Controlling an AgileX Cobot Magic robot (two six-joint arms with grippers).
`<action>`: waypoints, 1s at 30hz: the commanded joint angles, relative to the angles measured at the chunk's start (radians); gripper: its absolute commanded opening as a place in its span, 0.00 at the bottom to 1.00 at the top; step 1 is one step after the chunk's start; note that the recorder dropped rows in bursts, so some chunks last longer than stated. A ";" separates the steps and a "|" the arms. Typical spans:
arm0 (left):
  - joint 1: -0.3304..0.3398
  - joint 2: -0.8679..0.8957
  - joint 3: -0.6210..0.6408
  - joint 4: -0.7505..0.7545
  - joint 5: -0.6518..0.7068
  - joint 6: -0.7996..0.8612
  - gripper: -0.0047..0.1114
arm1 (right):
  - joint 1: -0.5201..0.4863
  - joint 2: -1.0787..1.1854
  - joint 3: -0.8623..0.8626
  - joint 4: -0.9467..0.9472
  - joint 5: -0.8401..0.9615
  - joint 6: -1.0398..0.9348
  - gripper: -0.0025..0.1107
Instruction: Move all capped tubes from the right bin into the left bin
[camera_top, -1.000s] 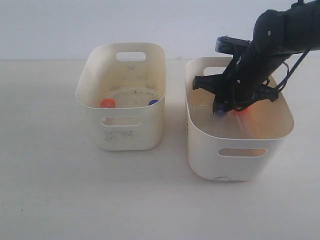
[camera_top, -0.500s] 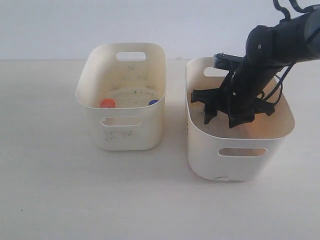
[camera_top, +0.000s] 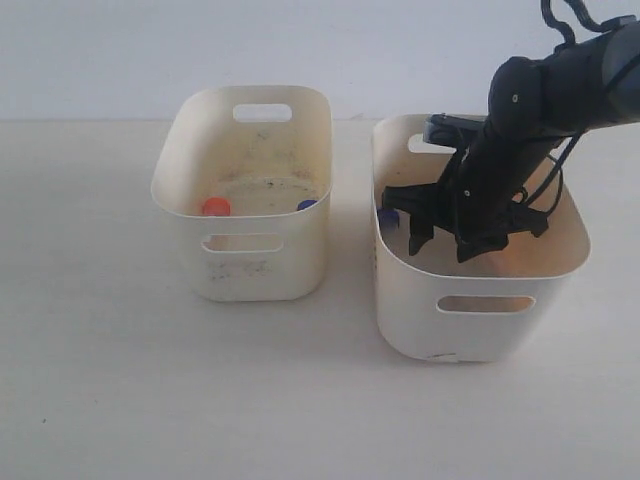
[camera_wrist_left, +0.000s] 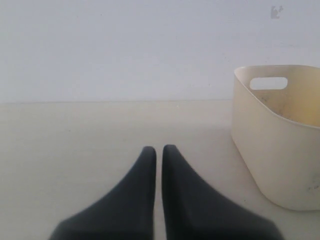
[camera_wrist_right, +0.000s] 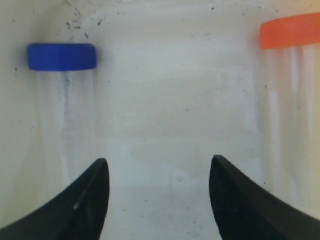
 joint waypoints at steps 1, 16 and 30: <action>-0.007 0.004 -0.002 -0.003 -0.007 -0.004 0.08 | -0.012 -0.029 -0.002 -0.001 0.002 -0.004 0.53; -0.007 0.004 -0.002 -0.003 -0.007 -0.004 0.08 | -0.009 0.011 -0.005 0.171 0.001 -0.169 0.70; -0.007 0.004 -0.002 -0.003 -0.007 -0.004 0.08 | -0.011 0.026 -0.007 0.010 0.048 -0.102 0.70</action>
